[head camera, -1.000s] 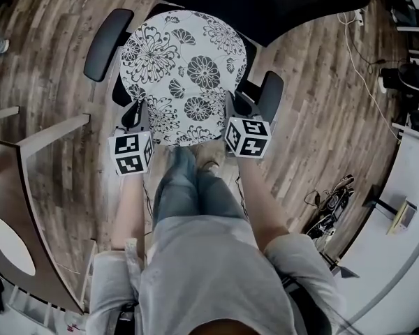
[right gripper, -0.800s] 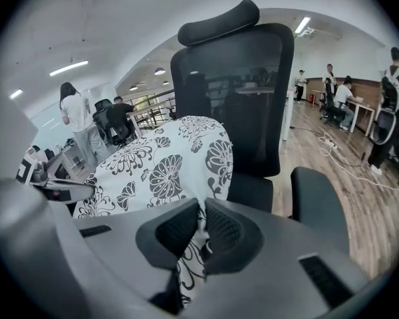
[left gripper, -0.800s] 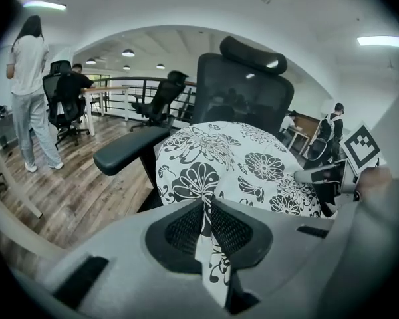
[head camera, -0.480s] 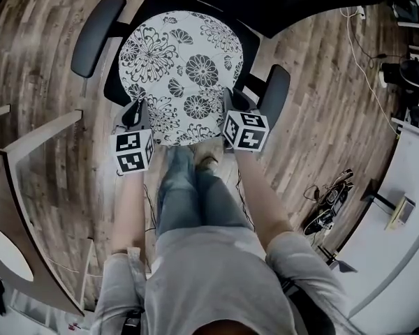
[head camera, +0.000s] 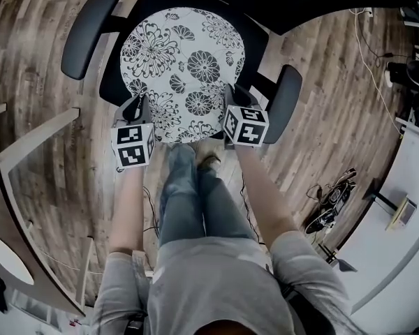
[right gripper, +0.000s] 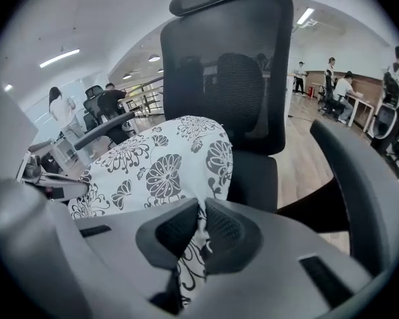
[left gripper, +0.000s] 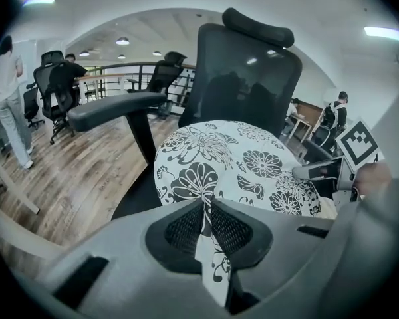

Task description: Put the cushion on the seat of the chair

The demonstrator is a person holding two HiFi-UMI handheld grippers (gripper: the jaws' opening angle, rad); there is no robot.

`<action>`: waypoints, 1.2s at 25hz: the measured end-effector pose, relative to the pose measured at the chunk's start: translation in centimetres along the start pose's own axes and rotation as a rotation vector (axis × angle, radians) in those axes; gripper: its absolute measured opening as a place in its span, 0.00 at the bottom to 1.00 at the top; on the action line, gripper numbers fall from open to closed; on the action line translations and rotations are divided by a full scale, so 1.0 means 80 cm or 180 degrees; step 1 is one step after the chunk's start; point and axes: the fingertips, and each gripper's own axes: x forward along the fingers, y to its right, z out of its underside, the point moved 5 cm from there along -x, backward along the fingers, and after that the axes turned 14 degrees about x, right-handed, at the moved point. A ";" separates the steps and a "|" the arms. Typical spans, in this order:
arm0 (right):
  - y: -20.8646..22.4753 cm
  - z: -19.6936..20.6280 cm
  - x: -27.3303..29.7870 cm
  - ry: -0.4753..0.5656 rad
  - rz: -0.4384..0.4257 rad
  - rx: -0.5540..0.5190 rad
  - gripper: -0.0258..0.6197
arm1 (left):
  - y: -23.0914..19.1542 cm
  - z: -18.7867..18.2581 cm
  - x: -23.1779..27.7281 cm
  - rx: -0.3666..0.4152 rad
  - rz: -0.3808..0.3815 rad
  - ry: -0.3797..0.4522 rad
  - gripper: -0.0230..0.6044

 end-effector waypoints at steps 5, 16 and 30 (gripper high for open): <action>0.006 0.005 0.027 -0.0046 0.0045 -0.0051 0.08 | -0.007 0.005 0.030 -0.0025 0.0018 -0.0078 0.08; 0.019 0.007 0.081 -0.0155 0.0090 -0.0072 0.08 | -0.019 0.011 0.081 0.0116 0.0040 -0.0234 0.08; 0.033 0.023 0.119 -0.0296 0.0182 -0.0124 0.08 | -0.025 0.027 0.113 0.0185 0.0155 -0.0322 0.08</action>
